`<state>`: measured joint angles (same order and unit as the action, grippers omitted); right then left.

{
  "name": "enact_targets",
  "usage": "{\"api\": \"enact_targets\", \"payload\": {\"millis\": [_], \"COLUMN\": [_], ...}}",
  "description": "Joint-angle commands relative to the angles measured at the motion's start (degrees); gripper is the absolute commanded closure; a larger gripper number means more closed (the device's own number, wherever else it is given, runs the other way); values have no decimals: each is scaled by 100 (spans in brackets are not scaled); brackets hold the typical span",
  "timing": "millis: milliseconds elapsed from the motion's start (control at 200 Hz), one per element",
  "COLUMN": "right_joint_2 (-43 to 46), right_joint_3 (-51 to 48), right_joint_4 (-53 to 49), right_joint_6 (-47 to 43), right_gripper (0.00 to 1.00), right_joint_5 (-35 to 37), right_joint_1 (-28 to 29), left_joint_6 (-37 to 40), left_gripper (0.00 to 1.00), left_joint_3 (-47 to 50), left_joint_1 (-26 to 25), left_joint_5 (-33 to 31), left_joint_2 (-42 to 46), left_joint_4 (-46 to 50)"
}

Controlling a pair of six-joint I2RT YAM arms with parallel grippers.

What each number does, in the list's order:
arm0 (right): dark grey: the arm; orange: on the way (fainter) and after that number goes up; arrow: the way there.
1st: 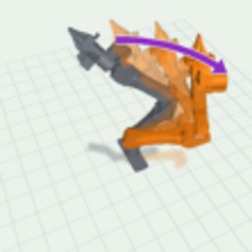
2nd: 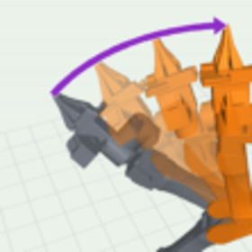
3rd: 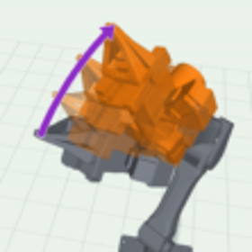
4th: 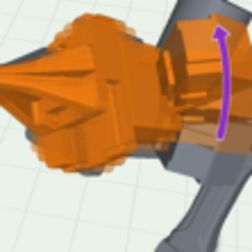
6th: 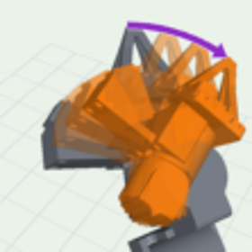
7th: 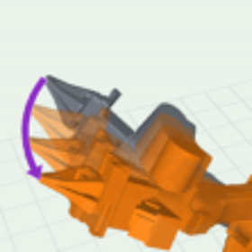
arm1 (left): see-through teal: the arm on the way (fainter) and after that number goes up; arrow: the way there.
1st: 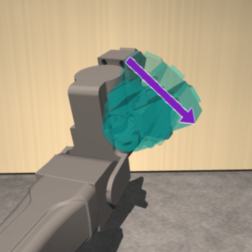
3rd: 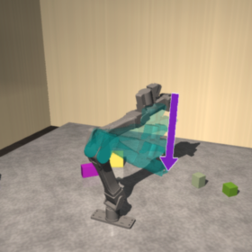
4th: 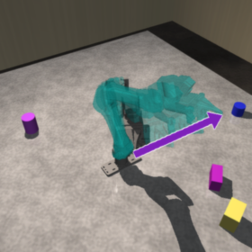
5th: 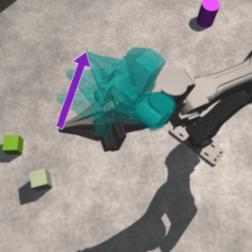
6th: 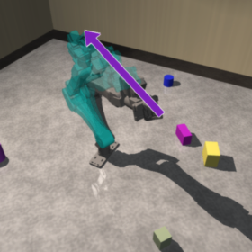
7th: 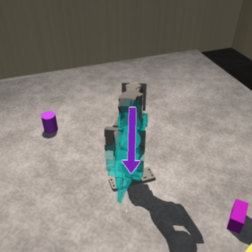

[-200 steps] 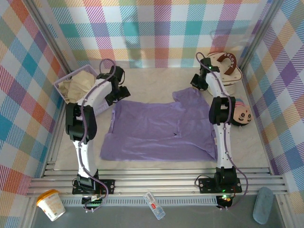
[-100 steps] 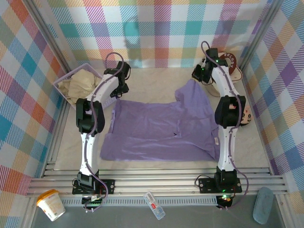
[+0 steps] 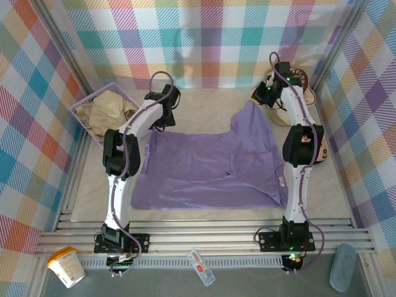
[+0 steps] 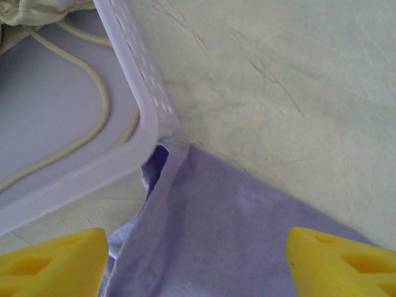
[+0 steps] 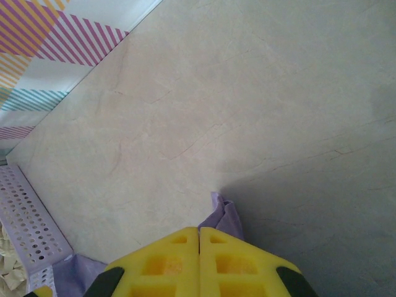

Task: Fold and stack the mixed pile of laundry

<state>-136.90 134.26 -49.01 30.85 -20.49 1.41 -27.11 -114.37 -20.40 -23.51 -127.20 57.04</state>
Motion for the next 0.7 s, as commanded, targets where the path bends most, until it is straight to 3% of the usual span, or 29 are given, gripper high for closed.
{"api": "enact_targets", "payload": {"millis": [0, 245, 535, 695], "right_joint_2": [120, 129, 229, 357], "right_joint_3": [-74, -254, -554, -800], "right_joint_4": [-82, -32, 65, 202], "right_joint_6": [22, 83, 112, 114], "right_gripper": [100, 100, 100, 100], "right_joint_5": [-182, -247, -261, -185], "right_joint_1": [-12, -11, -12, -9], "left_joint_6": [14, -85, 160, 335], "left_gripper": [27, 39, 41, 48], "left_joint_3": [418, 905, -2, -161], "left_joint_1": [-121, 58, 397, 397], "left_joint_5": [-179, -242, -104, 5], "left_joint_2": [397, 248, -524, -835], "left_joint_4": [175, -302, -617, -644]}}
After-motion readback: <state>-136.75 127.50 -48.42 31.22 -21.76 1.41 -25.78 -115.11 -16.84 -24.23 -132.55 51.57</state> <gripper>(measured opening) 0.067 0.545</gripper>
